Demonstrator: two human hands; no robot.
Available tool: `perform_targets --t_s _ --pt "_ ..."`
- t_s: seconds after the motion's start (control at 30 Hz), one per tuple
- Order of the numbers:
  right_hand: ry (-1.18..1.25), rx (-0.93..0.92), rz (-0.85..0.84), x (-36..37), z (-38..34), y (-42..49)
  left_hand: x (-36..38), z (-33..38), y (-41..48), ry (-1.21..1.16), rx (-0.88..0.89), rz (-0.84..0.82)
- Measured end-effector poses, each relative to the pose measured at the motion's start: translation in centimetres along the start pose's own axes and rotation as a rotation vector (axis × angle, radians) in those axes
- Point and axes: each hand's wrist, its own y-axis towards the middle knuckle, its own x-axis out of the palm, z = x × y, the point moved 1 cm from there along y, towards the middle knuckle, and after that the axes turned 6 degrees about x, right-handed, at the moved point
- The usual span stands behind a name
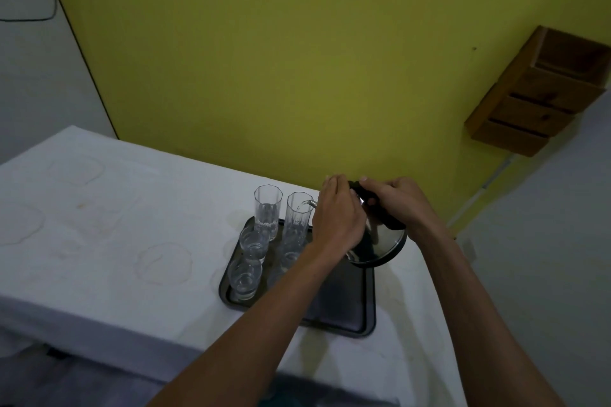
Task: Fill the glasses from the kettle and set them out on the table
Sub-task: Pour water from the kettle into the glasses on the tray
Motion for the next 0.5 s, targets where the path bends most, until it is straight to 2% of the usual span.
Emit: perform_targets --t_s 0.5 --pt "-0.012 -0.008 0.009 0.16 -0.08 0.21 -0.23 0.32 0.2 -0.04 -0.033 -0.003"
